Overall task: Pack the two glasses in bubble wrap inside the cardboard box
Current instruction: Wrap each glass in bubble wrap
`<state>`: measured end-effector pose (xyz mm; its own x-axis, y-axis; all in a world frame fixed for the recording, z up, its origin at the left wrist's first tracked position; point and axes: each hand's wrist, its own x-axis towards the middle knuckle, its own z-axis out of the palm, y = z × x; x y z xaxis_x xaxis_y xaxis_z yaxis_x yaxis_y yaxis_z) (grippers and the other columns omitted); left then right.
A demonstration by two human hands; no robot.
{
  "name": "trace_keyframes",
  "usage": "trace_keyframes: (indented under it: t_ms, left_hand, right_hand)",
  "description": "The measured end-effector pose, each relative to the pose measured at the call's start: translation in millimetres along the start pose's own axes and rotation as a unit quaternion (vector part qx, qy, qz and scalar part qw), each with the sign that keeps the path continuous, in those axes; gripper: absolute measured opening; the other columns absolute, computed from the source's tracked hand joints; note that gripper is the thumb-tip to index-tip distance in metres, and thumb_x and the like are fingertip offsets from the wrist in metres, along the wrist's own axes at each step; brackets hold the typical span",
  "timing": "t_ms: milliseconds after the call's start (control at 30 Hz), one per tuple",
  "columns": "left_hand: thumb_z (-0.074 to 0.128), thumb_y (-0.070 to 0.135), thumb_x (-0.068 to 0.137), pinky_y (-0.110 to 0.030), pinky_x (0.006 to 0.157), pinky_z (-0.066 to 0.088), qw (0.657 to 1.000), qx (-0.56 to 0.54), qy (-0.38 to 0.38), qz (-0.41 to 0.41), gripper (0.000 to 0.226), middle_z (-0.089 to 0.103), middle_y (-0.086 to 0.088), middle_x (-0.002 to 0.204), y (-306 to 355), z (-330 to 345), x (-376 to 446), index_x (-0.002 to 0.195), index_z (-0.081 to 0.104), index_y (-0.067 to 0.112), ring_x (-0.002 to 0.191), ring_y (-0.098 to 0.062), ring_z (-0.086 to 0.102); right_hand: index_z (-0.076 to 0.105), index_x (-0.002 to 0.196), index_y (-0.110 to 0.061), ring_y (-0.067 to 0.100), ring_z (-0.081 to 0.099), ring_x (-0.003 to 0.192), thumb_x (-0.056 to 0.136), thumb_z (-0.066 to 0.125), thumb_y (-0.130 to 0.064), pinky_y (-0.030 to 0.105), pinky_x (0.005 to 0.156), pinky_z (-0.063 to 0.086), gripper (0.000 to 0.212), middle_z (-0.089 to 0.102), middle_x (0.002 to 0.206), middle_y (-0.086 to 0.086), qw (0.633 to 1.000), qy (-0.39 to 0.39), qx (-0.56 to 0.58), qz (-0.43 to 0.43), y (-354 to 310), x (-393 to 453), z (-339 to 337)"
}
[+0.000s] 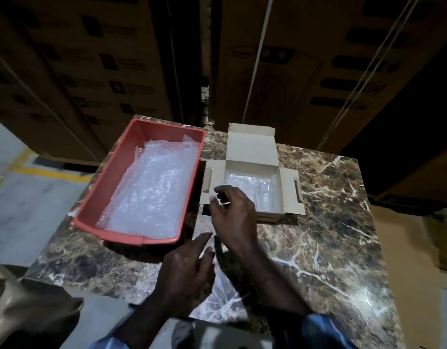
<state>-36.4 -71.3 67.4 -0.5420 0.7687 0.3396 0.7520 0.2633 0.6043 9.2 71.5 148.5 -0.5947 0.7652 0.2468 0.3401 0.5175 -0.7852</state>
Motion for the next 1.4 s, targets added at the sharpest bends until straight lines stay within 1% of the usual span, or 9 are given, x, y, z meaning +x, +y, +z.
trace_keyframes:
  t_ms: [100, 300, 400, 567, 700, 900, 1133, 1233, 1400]
  left_hand:
    - [0.060, 0.021, 0.092, -0.024, 0.060, 0.051, 0.996, 0.000, 0.085, 0.020, 0.024, 0.074, 0.002, 0.080, 0, -42, 12, 0.109, 0.076, 0.014, 0.063, -0.007, 0.064]
    - [0.057, 0.024, 0.084, -0.025, 0.064, 0.050, 0.979, 0.085, 0.181, -0.050, 0.029, 0.076, -0.005, 0.081, -69, -134, 60, 0.096, 0.079, 0.009, 0.056, -0.018, 0.068]
    - [0.062, 0.015, 0.076, -0.032, 0.065, 0.057, 0.980, 0.131, 0.135, -0.066, 0.027, 0.076, -0.008, 0.078, -107, -164, 78, 0.096, 0.078, 0.009, 0.063, -0.024, 0.071]
    - [0.071, -0.004, 0.072, -0.034, 0.067, 0.059, 0.987, 0.135, -0.047, -0.066, 0.030, 0.076, -0.010, 0.079, -153, -168, 82, 0.098, 0.078, 0.010, 0.069, -0.026, 0.074]
    - [0.067, -0.012, 0.069, -0.032, 0.070, 0.059, 0.987, 0.120, -0.091, -0.048, 0.039, 0.077, -0.010, 0.086, -165, -156, 77, 0.101, 0.078, 0.008, 0.074, -0.025, 0.074]
    - [0.066, -0.003, 0.081, -0.038, 0.081, 0.057, 0.976, 0.132, -0.157, -0.069, 0.039, 0.074, -0.015, 0.107, -171, -142, 84, 0.118, 0.072, 0.010, 0.096, -0.031, 0.071]
    - [0.070, 0.019, 0.092, -0.028, 0.107, 0.039, 0.941, 0.154, -0.288, -0.087, 0.048, 0.062, -0.007, 0.137, -170, -131, 101, 0.139, 0.058, 0.014, 0.129, -0.022, 0.055]
    - [0.070, 0.023, 0.093, -0.028, 0.097, 0.043, 0.941, 0.133, -0.300, -0.086, 0.032, 0.069, -0.006, 0.124, -171, -130, 106, 0.124, 0.069, 0.014, 0.119, -0.022, 0.061]
    - [0.068, 0.014, 0.094, -0.026, 0.072, 0.041, 0.979, 0.028, -0.185, -0.077, 0.004, 0.074, 0.001, 0.091, -165, -136, 115, 0.094, 0.072, 0.013, 0.082, -0.009, 0.063]
  right_hand:
    - [0.071, 0.107, -0.011, 0.019, 0.063, 0.091, 0.090, 0.063, -0.017, 0.028, 0.082, 0.047, 0.019, 0.070, 0.101, 0.004, 0.998, -0.059, -0.003, -0.039, -27, 13, 28]
    - [0.069, 0.118, -0.011, 0.027, 0.061, 0.107, 0.095, 0.059, -0.018, 0.038, 0.093, 0.049, 0.026, 0.069, 0.114, 0.010, 0.956, -0.259, -0.096, -0.094, -52, 26, 91]
    - [0.068, 0.119, -0.016, 0.029, 0.061, 0.112, 0.093, 0.064, -0.027, 0.038, 0.095, 0.050, 0.029, 0.069, 0.119, 0.010, 0.922, -0.355, -0.130, -0.081, -61, 28, 127]
    - [0.067, 0.121, -0.021, 0.032, 0.061, 0.111, 0.083, 0.075, -0.040, 0.040, 0.093, 0.052, 0.044, 0.066, 0.118, 0.012, 0.880, -0.438, -0.183, -0.026, -58, 26, 171]
    - [0.065, 0.120, -0.020, 0.031, 0.059, 0.111, 0.081, 0.076, -0.040, 0.039, 0.091, 0.052, 0.045, 0.064, 0.119, 0.012, 0.877, -0.436, -0.202, -0.005, -49, 25, 184]
    - [0.073, 0.092, -0.015, 0.037, 0.066, 0.096, 0.085, 0.059, -0.016, 0.041, 0.083, 0.057, 0.016, 0.071, 0.098, 0.013, 0.886, -0.420, -0.195, 0.009, -42, 21, 189]
    - [0.075, 0.101, -0.016, 0.029, 0.063, 0.103, 0.095, 0.056, -0.022, 0.033, 0.088, 0.051, 0.021, 0.073, 0.107, 0.007, 0.920, -0.373, -0.108, 0.057, -46, 34, 171]
    - [0.076, 0.096, -0.014, 0.027, 0.065, 0.098, 0.094, 0.057, -0.018, 0.032, 0.084, 0.052, 0.020, 0.074, 0.101, 0.007, 0.931, -0.349, -0.081, 0.070, -47, 39, 163]
    - [0.068, 0.082, -0.018, 0.022, 0.065, 0.090, 0.094, 0.055, -0.019, 0.034, 0.081, 0.052, 0.017, 0.073, 0.094, 0.001, 0.954, -0.283, -0.008, 0.101, -50, 44, 152]
